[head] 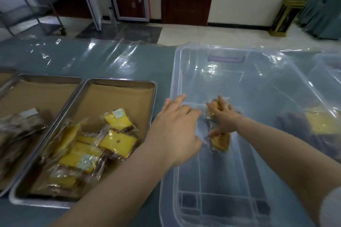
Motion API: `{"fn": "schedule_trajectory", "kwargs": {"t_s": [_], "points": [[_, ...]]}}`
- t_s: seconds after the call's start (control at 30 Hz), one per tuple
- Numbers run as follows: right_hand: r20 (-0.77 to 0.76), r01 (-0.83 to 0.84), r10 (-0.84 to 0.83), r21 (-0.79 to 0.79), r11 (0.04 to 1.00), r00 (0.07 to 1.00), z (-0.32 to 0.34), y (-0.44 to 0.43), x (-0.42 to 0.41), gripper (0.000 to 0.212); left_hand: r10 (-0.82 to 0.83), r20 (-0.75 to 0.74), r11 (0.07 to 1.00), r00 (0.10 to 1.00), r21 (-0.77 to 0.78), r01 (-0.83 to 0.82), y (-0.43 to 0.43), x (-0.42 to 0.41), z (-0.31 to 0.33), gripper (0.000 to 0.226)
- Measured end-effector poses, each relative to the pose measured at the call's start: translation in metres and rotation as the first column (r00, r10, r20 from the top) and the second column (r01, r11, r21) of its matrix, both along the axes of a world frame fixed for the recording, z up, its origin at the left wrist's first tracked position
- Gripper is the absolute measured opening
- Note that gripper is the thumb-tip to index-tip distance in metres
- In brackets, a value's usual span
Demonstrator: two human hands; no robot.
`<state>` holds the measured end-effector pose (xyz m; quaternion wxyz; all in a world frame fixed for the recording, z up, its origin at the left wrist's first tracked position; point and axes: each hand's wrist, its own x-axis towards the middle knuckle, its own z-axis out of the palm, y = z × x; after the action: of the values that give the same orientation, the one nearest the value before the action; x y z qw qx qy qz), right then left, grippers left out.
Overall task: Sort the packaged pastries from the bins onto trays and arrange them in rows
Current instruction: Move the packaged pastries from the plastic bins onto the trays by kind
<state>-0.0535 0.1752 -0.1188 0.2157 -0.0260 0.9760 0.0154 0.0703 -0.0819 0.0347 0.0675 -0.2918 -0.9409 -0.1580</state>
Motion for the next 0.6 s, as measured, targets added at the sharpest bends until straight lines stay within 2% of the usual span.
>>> {"fn": "schedule_trajectory", "kwargs": {"t_s": [0.1,0.23,0.3,0.43,0.6], "points": [[-0.062,0.016,-0.021,-0.090,0.996,0.998,-0.009,0.000,-0.004,0.116,-0.004,-0.013,0.999,1.000,-0.037,0.004,-0.001,-0.001,-0.002,0.059],[-0.156,-0.014,-0.019,-0.209,0.978,0.988,-0.007,-0.003,0.004,0.066,0.004,0.016,0.997,1.000,-0.074,-0.003,-0.001,-0.001,-0.003,0.062],[-0.152,-0.020,-0.013,-0.218,0.976,0.988,-0.004,-0.004,0.011,0.053,0.010,0.021,0.996,1.000,-0.084,-0.008,-0.001,-0.001,-0.002,0.063],[-0.112,-0.024,0.001,-0.199,0.980,0.994,0.014,-0.006,0.020,0.046,0.021,0.037,0.991,0.999,-0.130,-0.016,0.000,-0.001,0.001,0.063],[-0.227,0.068,-0.122,-0.235,0.970,0.966,0.055,0.006,0.027,0.050,0.031,0.042,0.989,0.999,-0.149,-0.024,0.000,-0.001,0.003,0.063]]}}
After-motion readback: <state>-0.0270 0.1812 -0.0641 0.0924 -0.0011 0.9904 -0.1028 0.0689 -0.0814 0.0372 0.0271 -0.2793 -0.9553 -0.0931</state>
